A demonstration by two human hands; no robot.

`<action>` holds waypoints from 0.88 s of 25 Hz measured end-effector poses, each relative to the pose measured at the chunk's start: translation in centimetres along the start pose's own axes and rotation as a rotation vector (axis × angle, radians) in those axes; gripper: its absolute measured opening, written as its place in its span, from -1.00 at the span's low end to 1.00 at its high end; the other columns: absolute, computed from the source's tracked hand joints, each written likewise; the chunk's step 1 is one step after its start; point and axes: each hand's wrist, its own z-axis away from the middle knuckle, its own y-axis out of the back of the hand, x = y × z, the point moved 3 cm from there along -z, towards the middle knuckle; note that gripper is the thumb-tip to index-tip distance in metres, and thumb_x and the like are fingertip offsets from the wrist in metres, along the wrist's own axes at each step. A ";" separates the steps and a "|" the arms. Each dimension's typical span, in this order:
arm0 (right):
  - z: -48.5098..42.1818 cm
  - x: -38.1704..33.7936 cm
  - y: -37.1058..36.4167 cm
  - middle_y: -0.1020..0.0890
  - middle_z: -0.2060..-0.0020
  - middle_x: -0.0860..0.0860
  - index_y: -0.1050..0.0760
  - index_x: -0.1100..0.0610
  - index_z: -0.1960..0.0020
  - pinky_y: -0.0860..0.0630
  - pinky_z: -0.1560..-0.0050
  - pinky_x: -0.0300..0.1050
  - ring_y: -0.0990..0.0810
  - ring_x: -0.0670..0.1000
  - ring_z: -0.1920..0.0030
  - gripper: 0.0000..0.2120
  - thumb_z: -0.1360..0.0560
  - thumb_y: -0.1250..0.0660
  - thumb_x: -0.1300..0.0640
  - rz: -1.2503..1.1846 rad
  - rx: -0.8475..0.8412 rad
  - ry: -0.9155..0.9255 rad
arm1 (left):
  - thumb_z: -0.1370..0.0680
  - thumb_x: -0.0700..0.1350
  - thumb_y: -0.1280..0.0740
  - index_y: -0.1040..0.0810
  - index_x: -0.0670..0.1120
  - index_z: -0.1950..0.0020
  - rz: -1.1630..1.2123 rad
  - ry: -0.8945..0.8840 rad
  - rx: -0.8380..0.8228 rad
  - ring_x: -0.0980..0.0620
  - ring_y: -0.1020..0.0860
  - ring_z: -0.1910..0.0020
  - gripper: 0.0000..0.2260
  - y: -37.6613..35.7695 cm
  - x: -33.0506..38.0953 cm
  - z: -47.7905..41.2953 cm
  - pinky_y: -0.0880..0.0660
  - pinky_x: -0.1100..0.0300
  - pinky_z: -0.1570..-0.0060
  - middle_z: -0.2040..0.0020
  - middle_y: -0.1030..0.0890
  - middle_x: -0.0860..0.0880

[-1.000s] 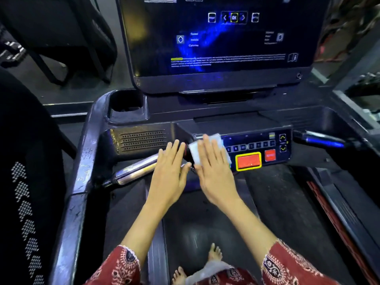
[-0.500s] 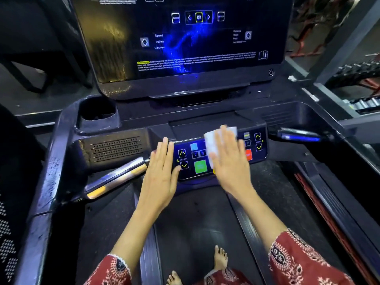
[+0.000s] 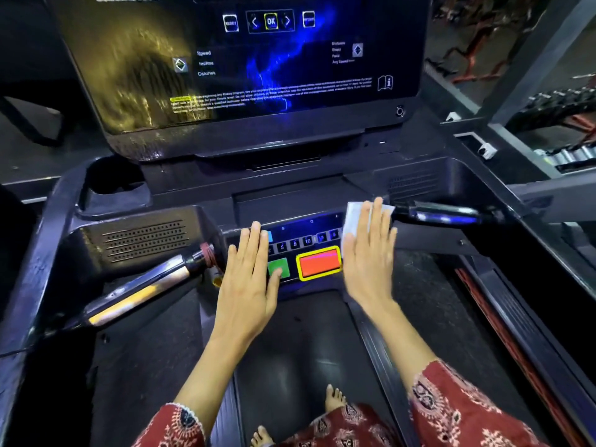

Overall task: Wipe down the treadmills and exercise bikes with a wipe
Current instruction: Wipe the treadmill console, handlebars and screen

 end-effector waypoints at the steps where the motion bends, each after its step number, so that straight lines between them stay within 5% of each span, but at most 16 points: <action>1: -0.4 -1.7 -0.1 -0.06 -0.54 0.13 0.08 0.19 -0.55 0.05 -0.47 0.19 0.00 0.16 -0.53 -0.47 -0.64 0.13 0.04 -0.030 -0.035 0.063 | -0.59 -0.07 -0.14 -0.16 -0.27 -0.50 0.002 0.003 0.004 -0.02 0.03 -0.54 -0.48 -0.2 0.3 -0.2 0.12 0.14 -0.50 -0.52 -0.13 -0.19; 4: 0.2 -4.4 -0.8 -0.13 -0.54 0.01 0.02 0.07 -0.56 0.04 -0.48 0.14 -0.06 0.09 -0.53 -0.52 -0.66 0.13 -0.01 0.025 -0.150 0.637 | -0.59 -0.07 -0.14 -0.18 -0.27 -0.49 0.028 -0.004 0.008 -0.04 -0.01 -0.53 -0.48 -0.8 1.1 -0.8 0.11 0.13 -0.50 -0.52 -0.14 -0.19; 5: -0.4 -3.3 -0.5 -0.16 -0.53 -0.01 0.00 0.03 -0.55 0.00 -0.47 0.15 -0.09 0.06 -0.52 -0.52 -0.65 0.09 -0.02 0.066 -0.142 0.691 | -0.59 -0.06 -0.14 -0.19 -0.27 -0.49 0.024 -0.011 0.007 -0.04 0.00 -0.53 -0.48 -1.0 1.4 -1.0 0.10 0.12 -0.50 -0.52 -0.14 -0.18; 8: -3.1 1.8 0.8 -0.06 -0.55 0.04 0.07 0.05 -0.57 -0.06 -0.46 0.26 -0.03 0.12 -0.53 -0.49 -0.64 0.11 -0.01 0.065 -0.038 0.220 | -0.60 -0.05 -0.13 -0.20 -0.28 -0.49 -0.001 -0.021 0.011 -0.04 0.00 -0.54 -0.49 -1.3 2.1 -1.5 0.09 0.13 -0.50 -0.52 -0.14 -0.17; 10: -2.7 3.2 1.0 0.07 -0.55 0.04 0.17 0.07 -0.55 0.06 -0.50 0.21 0.05 0.14 -0.55 -0.49 -0.65 0.17 -0.02 -0.036 -0.043 0.006 | -0.61 -0.06 -0.13 -0.19 -0.28 -0.49 -0.002 -0.030 0.013 -0.05 -0.01 -0.53 -0.49 -1.6 2.6 -2.0 0.10 0.12 -0.50 -0.52 -0.15 -0.18; 13: 2.0 1.2 0.0 0.10 -0.55 -0.01 0.16 0.07 -0.57 0.18 -0.52 0.04 0.11 0.05 -0.55 -0.50 -0.67 0.19 -0.02 -0.077 -0.106 0.237 | -0.60 -0.05 -0.13 -0.19 -0.27 -0.49 0.006 -0.048 0.012 -0.05 -0.02 -0.53 -0.49 -2.2 3.5 -2.8 0.11 0.11 -0.50 -0.52 -0.16 -0.17; 16: 1.4 1.6 0.0 -0.05 -0.54 -0.01 0.00 0.08 -0.56 0.04 -0.51 0.02 -0.04 0.03 -0.54 -0.53 -0.67 0.11 0.02 -0.034 -0.090 0.391 | -0.59 -0.05 -0.13 -0.20 -0.28 -0.48 0.004 -0.055 0.032 -0.07 -0.05 -0.52 -0.49 -2.6 4.0 -3.1 0.10 0.10 -0.49 -0.51 -0.18 -0.20; 22: -0.4 2.3 0.4 0.11 -0.55 -0.05 0.15 0.11 -0.56 0.12 -0.53 0.00 0.13 0.02 -0.55 -0.51 -0.67 0.11 0.07 -0.250 -0.043 0.032 | -0.58 -0.06 -0.16 -0.26 -0.32 -0.44 -0.046 -0.073 0.087 -0.16 -0.16 -0.47 -0.50 -2.8 4.0 -3.2 0.05 0.08 -0.49 -0.46 -0.26 -0.24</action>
